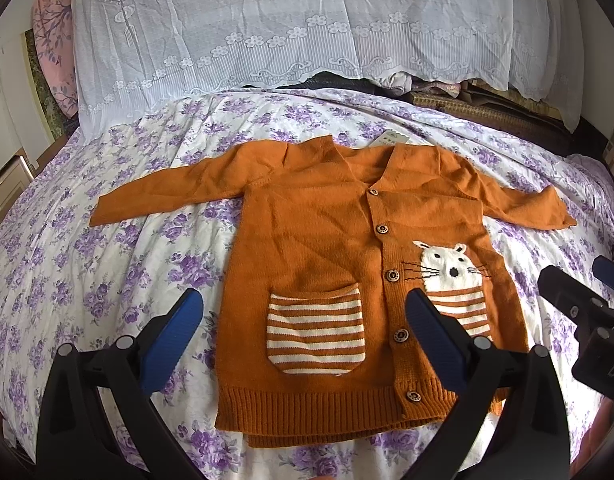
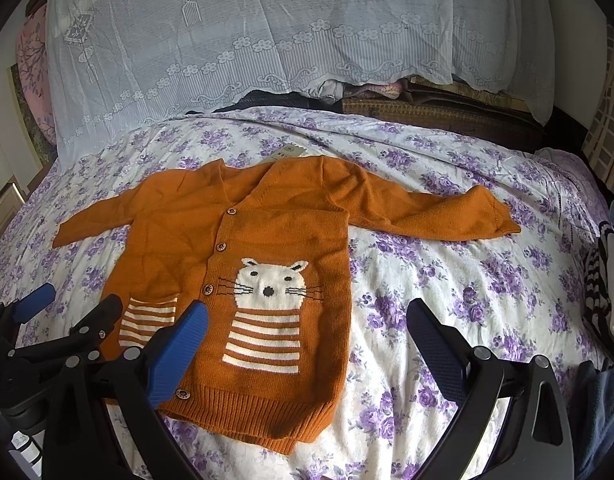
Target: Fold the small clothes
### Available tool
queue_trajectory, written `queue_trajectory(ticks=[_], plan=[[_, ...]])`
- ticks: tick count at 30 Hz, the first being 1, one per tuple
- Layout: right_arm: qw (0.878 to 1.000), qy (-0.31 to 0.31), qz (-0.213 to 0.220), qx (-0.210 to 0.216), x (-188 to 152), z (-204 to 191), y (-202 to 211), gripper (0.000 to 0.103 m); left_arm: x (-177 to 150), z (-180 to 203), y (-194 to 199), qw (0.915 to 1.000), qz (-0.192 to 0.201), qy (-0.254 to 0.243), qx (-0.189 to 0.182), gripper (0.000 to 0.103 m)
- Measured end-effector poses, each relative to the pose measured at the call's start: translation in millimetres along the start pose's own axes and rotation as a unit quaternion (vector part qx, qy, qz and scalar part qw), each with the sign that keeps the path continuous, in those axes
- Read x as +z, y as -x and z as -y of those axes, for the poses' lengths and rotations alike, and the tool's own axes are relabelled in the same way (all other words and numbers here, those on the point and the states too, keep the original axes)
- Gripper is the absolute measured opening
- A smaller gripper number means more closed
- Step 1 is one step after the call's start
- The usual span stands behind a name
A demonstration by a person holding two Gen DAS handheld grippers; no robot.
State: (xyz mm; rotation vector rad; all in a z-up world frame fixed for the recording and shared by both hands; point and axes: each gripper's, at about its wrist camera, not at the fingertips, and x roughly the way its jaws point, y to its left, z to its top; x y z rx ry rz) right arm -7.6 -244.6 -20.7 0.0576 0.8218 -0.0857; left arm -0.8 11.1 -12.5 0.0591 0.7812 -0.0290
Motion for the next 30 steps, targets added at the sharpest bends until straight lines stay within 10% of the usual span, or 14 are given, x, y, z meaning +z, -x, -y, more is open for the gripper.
queue_trajectory(ticks=[12,17,21,25,30], plan=[[1.000,-0.002,0.006,0.008,1.8,2.9,-0.8,0.100,-4.2,-0.1,-3.1,1.0000,-0.003,0.001,-0.003,0.099],[0.994,-0.041,0.045,0.089,-4.6,23.6,-6.0,0.100,-3.2,-20.9,-18.6,0.9980,-0.022,0.041,-0.042,0.099],[0.957,-0.178,0.033,0.228,-9.0,74.3,-37.4,0.100,7.5,-54.0,-32.1,0.9969,-0.023,0.076,0.003,0.099],[0.874,-0.376,-0.012,0.308,-30.1,142.8,-89.1,0.100,11.3,-95.0,-59.3,0.9927,-0.035,0.098,0.062,0.099],[0.874,-0.432,0.046,0.220,-33.4,189.6,-80.4,0.100,10.5,-137.0,-94.2,0.9851,-0.084,0.139,0.055,0.099]])
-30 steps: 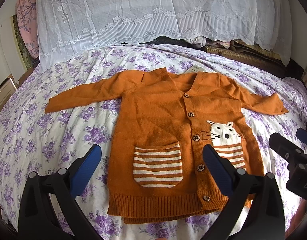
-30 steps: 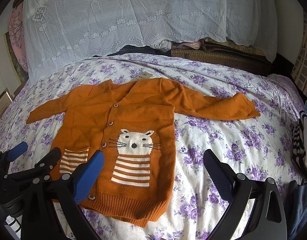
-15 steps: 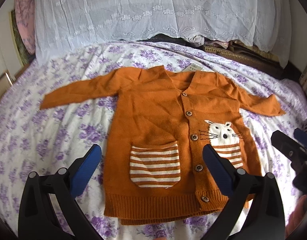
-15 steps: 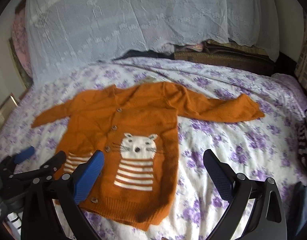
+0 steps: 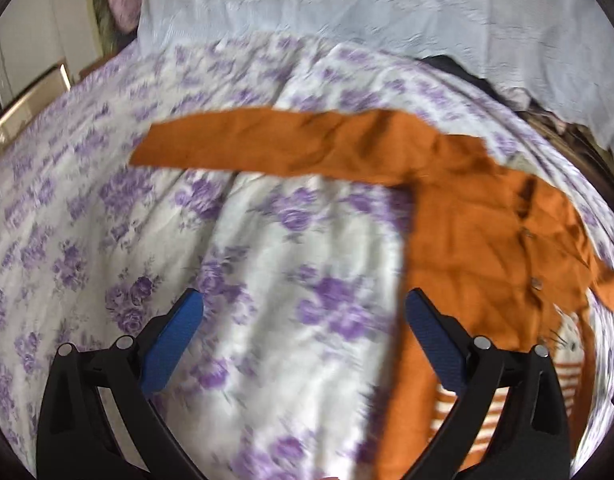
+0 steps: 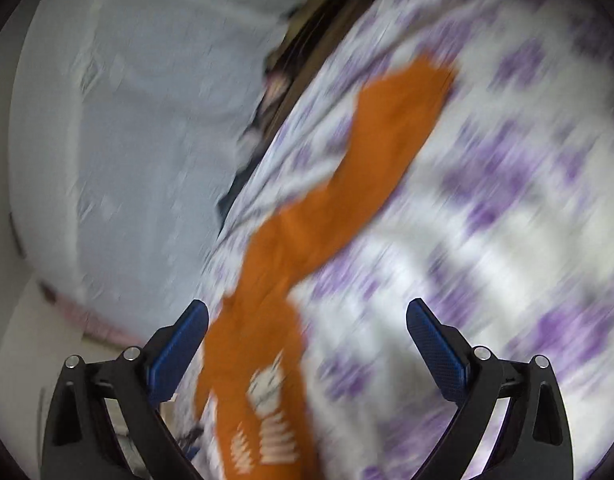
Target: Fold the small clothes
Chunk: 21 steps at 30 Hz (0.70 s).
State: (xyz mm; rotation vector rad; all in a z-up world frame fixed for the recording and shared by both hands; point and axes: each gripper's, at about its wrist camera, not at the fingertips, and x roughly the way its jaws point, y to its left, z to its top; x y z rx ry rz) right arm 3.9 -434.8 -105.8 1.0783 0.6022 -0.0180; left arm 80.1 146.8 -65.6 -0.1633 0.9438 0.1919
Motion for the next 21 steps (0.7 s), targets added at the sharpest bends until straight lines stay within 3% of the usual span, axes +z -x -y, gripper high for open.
queue_trajectory(ticks=[4,9,11,14,15,16,17,19,21], plan=[[0.998,-0.041,0.034,-0.016,23.3,9.5,-6.0,0.100,14.8,-12.6,-19.7,0.9979,0.004,-0.012,0.064,0.099],[0.994,-0.098,0.015,-0.050,48.4,11.7,-48.6,0.100,41.0,-30.7,-45.0,0.9978,-0.048,0.046,-0.006,0.099],[0.989,-0.131,0.027,-0.060,58.5,13.6,-62.1,0.100,51.6,-34.6,-57.1,0.9968,-0.053,0.059,-0.008,0.099],[0.990,-0.113,0.061,-0.061,64.0,-3.1,-75.5,0.096,57.3,-40.7,-78.3,0.9953,-0.054,0.080,0.001,0.099],[0.991,-0.094,0.073,-0.059,63.4,-7.8,-78.2,0.090,56.1,-43.8,-84.6,0.9945,-0.055,0.090,-0.004,0.099],[0.992,-0.064,0.095,-0.061,59.7,-7.5,-79.6,0.073,55.5,-45.9,-87.3,0.9943,-0.049,0.094,-0.004,0.099],[0.990,-0.038,0.113,-0.072,54.4,-7.4,-80.3,0.049,56.3,-45.2,-85.8,0.9952,-0.040,0.090,0.001,0.099],[0.990,-0.042,0.117,-0.073,62.6,9.0,-78.9,0.028,56.6,-41.9,-84.4,0.9964,-0.035,0.077,0.008,0.099],[0.990,-0.071,0.120,-0.008,70.6,17.5,-66.0,0.019,57.1,-41.3,-86.3,0.9965,-0.034,0.075,0.010,0.099]])
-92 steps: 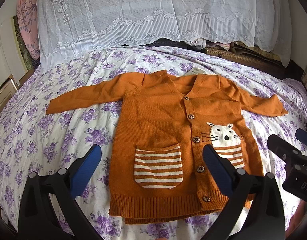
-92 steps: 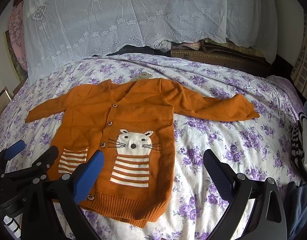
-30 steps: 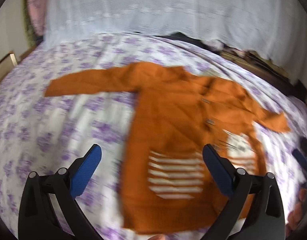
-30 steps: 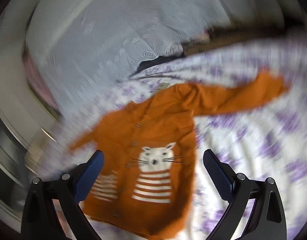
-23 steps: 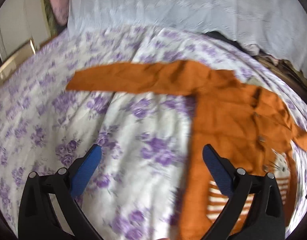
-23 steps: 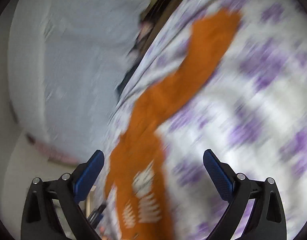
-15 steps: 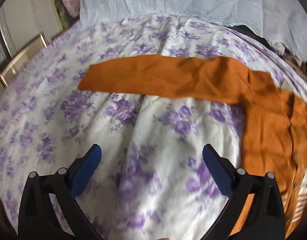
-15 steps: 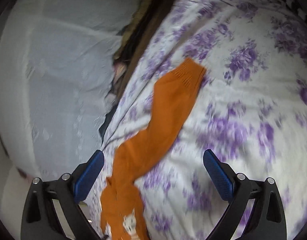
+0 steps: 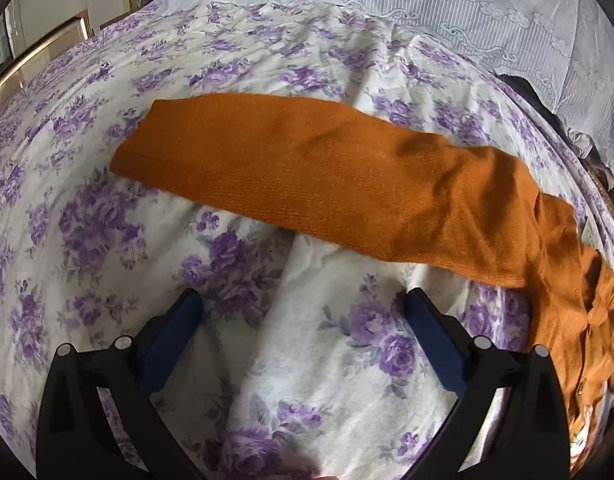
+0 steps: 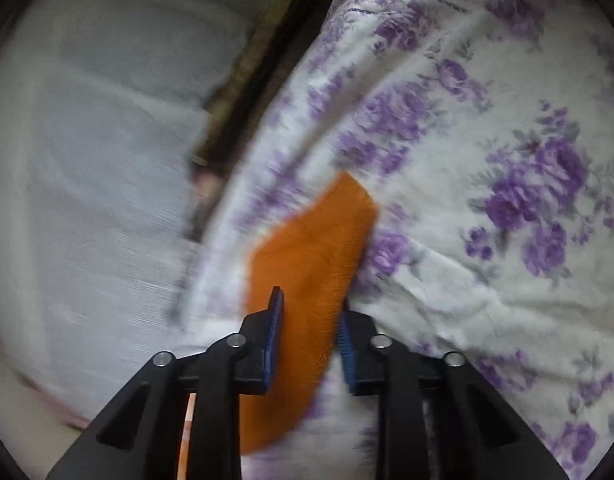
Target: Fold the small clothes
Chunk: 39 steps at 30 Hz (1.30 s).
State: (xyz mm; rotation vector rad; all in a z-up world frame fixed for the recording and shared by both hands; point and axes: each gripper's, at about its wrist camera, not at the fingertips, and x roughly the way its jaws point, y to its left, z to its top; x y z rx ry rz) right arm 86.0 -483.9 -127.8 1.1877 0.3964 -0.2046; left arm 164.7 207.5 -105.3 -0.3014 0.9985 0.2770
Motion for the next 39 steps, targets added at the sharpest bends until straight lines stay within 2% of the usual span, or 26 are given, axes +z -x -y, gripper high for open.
queue_trajectory(ticks=[3,5,6,7,9,10,12,13,14,17,21,22,23,24,26,27,28,29,30,31,33,34,35,37,39], plan=[[0.999,0.026,0.040,0.001,1.5,-15.4,30.5,0.013,-0.9,-3.0,1.9,1.0000,0.001,0.003,-0.005,0.099],[0.998,0.020,0.059,-0.002,3.3,-19.4,45.9,0.009,-1.6,-4.5,2.8,1.0000,0.002,0.003,-0.006,0.099],[0.998,0.014,0.067,-0.016,7.4,-14.0,49.8,0.008,-1.9,-6.1,3.6,1.0000,0.003,0.004,-0.006,0.099],[0.995,0.006,0.079,-0.054,12.0,6.4,60.1,0.008,-2.1,-7.3,4.3,0.9999,0.003,0.006,-0.008,0.099],[0.991,-0.020,0.072,-0.112,14.1,26.6,54.1,0.005,-3.5,-11.4,6.9,0.9998,0.002,0.011,-0.014,0.099],[0.992,-0.049,0.059,-0.100,14.3,44.3,52.9,0.004,-2.7,-13.3,7.5,0.9997,0.001,0.014,-0.019,0.099],[0.994,-0.047,0.054,-0.082,14.6,34.6,61.6,0.021,-2.4,-19.6,12.5,0.9990,0.001,0.026,-0.037,0.099],[0.996,-0.040,0.053,-0.066,13.9,29.1,65.2,0.054,-1.9,-22.4,15.1,0.9984,0.003,0.032,-0.046,0.099],[0.997,-0.027,0.055,-0.055,11.2,22.4,65.6,0.069,-0.5,-25.6,17.7,0.9976,0.005,0.039,-0.057,0.099],[0.995,0.006,0.055,-0.087,1.5,7.1,54.7,0.071,9.6,-35.3,16.6,0.9945,0.005,0.064,-0.082,0.099],[0.992,0.025,0.065,-0.105,-2.8,-0.5,43.6,0.069,23.8,-52.3,1.7,0.9878,-0.007,0.111,-0.110,0.099],[0.992,0.034,0.065,-0.107,-5.1,-0.1,37.4,0.065,28.2,-55.9,-2.0,0.9863,-0.007,0.119,-0.114,0.099],[0.991,0.045,0.064,-0.110,-10.1,0.4,32.7,0.055,29.6,-56.7,-3.3,0.9861,-0.005,0.121,-0.113,0.099],[0.991,0.055,0.058,-0.111,-9.2,-0.5,27.2,0.049,34.3,-57.1,-5.3,0.9867,0.000,0.120,-0.109,0.099],[0.991,0.058,0.050,-0.107,-10.1,8.9,19.7,0.028,40.2,-57.9,-8.5,0.9877,0.006,0.119,-0.101,0.098],[0.992,0.057,0.048,-0.103,-10.2,9.5,19.9,0.023,42.6,-59.2,-10.5,0.9876,0.009,0.122,-0.098,0.094],[0.993,0.055,0.044,-0.096,-9.5,10.0,18.9,0.012,44.7,-61.5,-12.5,0.9878,0.011,0.125,-0.092,0.077],[0.993,0.053,0.044,-0.091,-9.6,9.5,17.8,0.009,45.5,-63.2,-13.3,0.9895,0.016,0.124,-0.073,0.065],[0.994,0.051,0.047,-0.087,-10.3,9.1,19.7,0.009,46.1,-65.1,-13.3,0.9909,0.020,0.120,-0.057,0.040],[0.994,0.051,0.052,-0.084,-9.5,7.9,23.1,0.008,46.8,-67.4,-13.0,0.9908,0.023,0.120,-0.057,0.025],[0.993,0.053,0.058,-0.088,-10.4,6.8,24.8,0.008,47.6,-75.7,-11.0,0.9858,0.022,0.136,-0.096,0.008],[0.990,0.054,0.058,-0.114,-10.5,10.3,26.8,0.008,48.2,-78.3,-9.2,0.9848,0.025,0.139,-0.101,0.008],[0.988,0.046,0.054,-0.138,-9.2,16.6,24.9,0.005,49.6,-78.9,-9.0,0.9873,0.030,0.132,-0.083,0.009],[0.990,0.028,0.046,-0.132,-5.3,25.8,23.9,0.005,47.8,-81.2,-20.1,0.9901,0.014,0.125,-0.062,0.013],[0.988,0.034,0.052,-0.139,-4.2,22.3,27.4,0.006,45.7,-84.1,-19.7,0.9889,0.022,0.131,-0.067,0.013]])
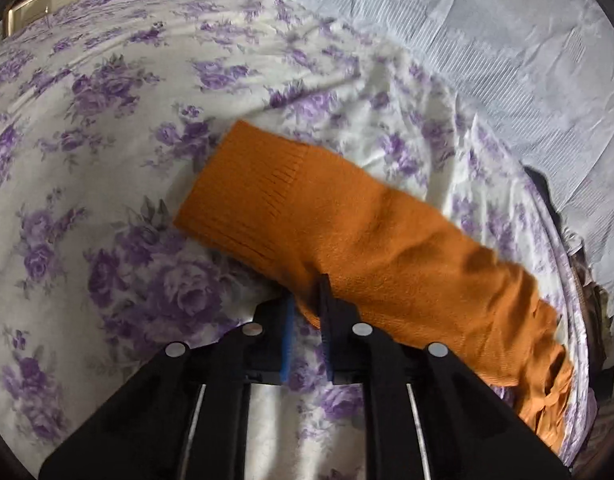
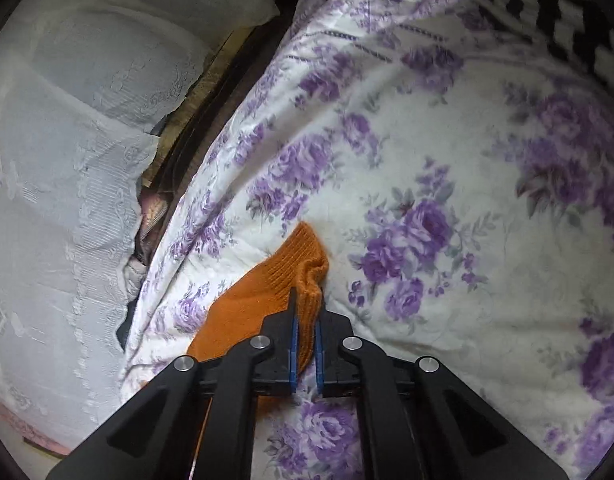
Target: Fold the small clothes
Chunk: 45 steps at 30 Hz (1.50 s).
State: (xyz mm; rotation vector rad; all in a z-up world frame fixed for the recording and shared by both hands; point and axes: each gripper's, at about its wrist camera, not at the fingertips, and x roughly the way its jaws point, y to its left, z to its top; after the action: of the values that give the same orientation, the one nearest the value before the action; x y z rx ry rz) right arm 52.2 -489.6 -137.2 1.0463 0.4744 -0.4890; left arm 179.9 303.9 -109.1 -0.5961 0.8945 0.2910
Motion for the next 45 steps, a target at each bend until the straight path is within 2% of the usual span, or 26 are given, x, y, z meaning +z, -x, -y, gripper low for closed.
queue_trajectory(ticks=[2,3,4,5,6,7,10,12,14,17,18,19,21,24,26,28,30,34,37,39,40,41,42,43,44,45], plan=[[1.000,-0.021,0.020,-0.005,2.2,4.2,11.9,0.014,-2.2,2.7,13.3,0.9998,0.010,-0.004,0.018,0.021],[0.999,-0.027,0.034,-0.010,4.2,5.6,18.8,0.017,-5.9,1.9,24.2,0.9993,0.022,-0.008,0.030,0.031],[0.998,-0.029,0.048,-0.015,5.1,9.4,27.6,0.025,-7.7,3.2,35.1,0.9983,0.037,-0.012,0.042,0.044],[0.997,-0.028,0.064,-0.020,6.2,8.5,33.8,0.035,-10.7,5.5,52.3,0.9970,0.061,-0.018,0.043,0.051],[0.996,-0.024,0.078,-0.024,7.0,6.1,40.3,0.037,-12.4,8.0,64.8,0.9961,0.077,-0.023,0.037,0.060],[0.996,-0.016,0.090,-0.018,6.9,1.4,46.7,0.038,-14.4,12.3,75.9,0.9950,0.090,-0.030,0.032,0.064],[0.996,0.051,0.056,0.048,-4.6,-33.3,46.1,0.038,-31.0,41.2,99.3,0.9924,0.093,-0.079,-0.015,0.074],[0.989,0.119,0.009,0.085,-26.4,-66.2,41.1,0.038,-56.0,77.5,98.9,0.9844,0.058,-0.150,-0.070,0.078],[0.970,0.201,-0.058,0.120,-63.7,-102.0,35.9,0.038,-84.8,108.1,90.2,0.9722,0.023,-0.212,-0.096,0.079],[0.931,0.291,-0.154,0.158,-121.1,-137.8,28.9,0.038,-127.4,141.3,63.1,0.9546,-0.035,-0.283,-0.086,0.079],[0.916,0.321,-0.181,0.158,-140.5,-145.2,26.3,0.040,-140.3,149.0,50.9,0.9478,-0.055,-0.305,-0.076,0.079],[0.895,0.358,-0.220,0.146,-165.0,-150.7,20.4,0.042,-151.2,154.5,40.5,0.9417,-0.062,-0.328,-0.043,0.082],[0.871,0.397,-0.268,0.109,-198.4,-146.5,5.9,0.043,-163.3,162.3,34.3,0.9292,-0.047,-0.366,-0.005,0.088],[0.872,0.418,-0.237,0.095,-202.2,-146.7,21.0,0.042,-169.6,160.2,42.5,0.9280,-0.046,-0.370,0.005,0.093],[0.881,0.399,-0.231,0.105,-195.8,-142.6,42.3,0.052,-174.6,149.5,54.3,0.9315,-0.060,-0.358,-0.015,0.094],[0.882,0.391,-0.237,0.117,-194.5,-129.6,64.9,0.056,-184.5,141.2,67.1,0.9314,-0.064,-0.356,-0.038,0.094],[0.877,0.393,-0.246,0.122,-200.0,-120.5,76.7,0.057,-195.9,132.6,78.7,0.9273,-0.080,-0.358,-0.073,0.095],[0.857,0.405,-0.287,0.139,-211.5,-89.9,96.0,0.058,-218.1,113.9,92.9,0.9188,-0.089,-0.373,-0.093,0.095],[0.848,0.419,-0.289,0.145,-224.9,-88.4,104.4,0.058,-226.4,99.1,104.0,0.9161,-0.098,-0.370,-0.120,0.095],[0.844,0.423,-0.292,0.153,-232.7,-90.8,105.8,0.051,-228.1,93.0,107.6,0.9159,-0.106,-0.361,-0.141,0.095],[0.843,0.428,-0.290,0.151,-235.5,-91.9,105.5,0.034,-228.2,93.1,107.0,0.9164,-0.106,-0.359,-0.142,0.095],[0.842,0.430,-0.290,0.149,-236.3,-91.7,105.2,0.017,-227.9,94.8,104.1,0.9176,-0.108,-0.357,-0.138,0.094],[0.842,0.428,-0.291,0.149,-236.3,-90.7,104.3,0.015,-227.9,96.7,102.1,0.9189,-0.103,-0.359,-0.127,0.078],[0.846,0.421,-0.289,0.154,-235.8,-91.7,105.8,0.013,-229.5,98.1,102.7,0.9210,-0.089,-0.364,-0.105,0.057],[0.848,0.418,-0.285,0.158,-230.9,-89.9,110.3,0.013,-232.3,98.6,106.3,0.9209,-0.076,-0.371,-0.093,0.045],[0.850,0.417,-0.277,0.167,-229.8,-91.8,117.3,0.012,-234.6,97.4,107.6,0.9167,-0.096,-0.369,-0.119,0.006]])
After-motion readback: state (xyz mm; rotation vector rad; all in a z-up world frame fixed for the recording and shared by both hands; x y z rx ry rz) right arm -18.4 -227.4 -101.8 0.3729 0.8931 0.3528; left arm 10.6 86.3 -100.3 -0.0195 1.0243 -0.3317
